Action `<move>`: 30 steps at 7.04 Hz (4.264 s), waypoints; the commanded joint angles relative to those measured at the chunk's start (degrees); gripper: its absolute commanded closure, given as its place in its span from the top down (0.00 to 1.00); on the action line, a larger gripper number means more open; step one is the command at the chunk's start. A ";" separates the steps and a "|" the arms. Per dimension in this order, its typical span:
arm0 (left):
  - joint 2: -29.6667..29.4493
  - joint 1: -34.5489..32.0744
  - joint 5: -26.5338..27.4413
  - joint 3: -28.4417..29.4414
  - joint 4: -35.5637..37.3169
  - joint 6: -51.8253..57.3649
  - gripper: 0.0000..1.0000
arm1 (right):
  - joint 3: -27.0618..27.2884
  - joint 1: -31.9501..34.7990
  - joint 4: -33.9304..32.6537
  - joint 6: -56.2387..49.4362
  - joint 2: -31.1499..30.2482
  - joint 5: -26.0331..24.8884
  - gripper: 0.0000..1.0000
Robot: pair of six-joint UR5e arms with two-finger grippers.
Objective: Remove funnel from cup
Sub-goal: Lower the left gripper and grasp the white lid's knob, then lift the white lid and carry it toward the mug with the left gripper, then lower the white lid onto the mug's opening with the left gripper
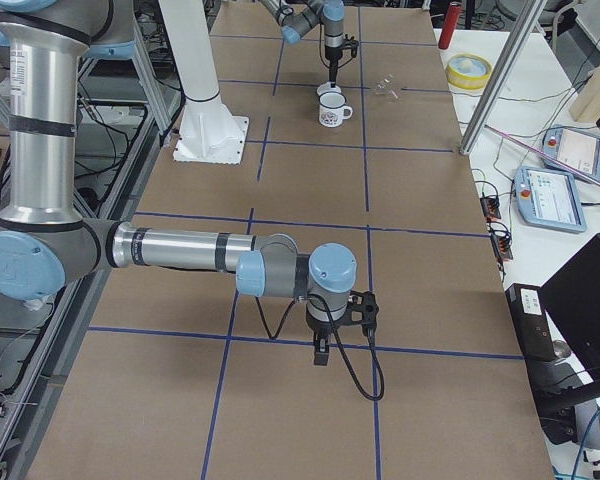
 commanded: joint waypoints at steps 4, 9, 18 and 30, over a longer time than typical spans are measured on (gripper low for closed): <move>-0.06 0.00 -1.88 -0.19 -0.02 -0.08 0.61 | -0.02 0.00 0.00 0.00 0.02 0.00 1.00; -0.15 0.09 -1.97 -0.10 -0.02 -0.08 0.59 | 0.06 0.00 0.00 0.00 0.02 0.00 1.00; -0.15 0.26 -3.45 -0.10 0.07 0.01 0.15 | -0.02 0.00 0.00 0.00 0.02 0.00 1.00; -23.08 -3.70 -5.58 -6.71 33.21 3.88 0.00 | -0.02 0.00 0.00 0.00 0.02 0.00 1.00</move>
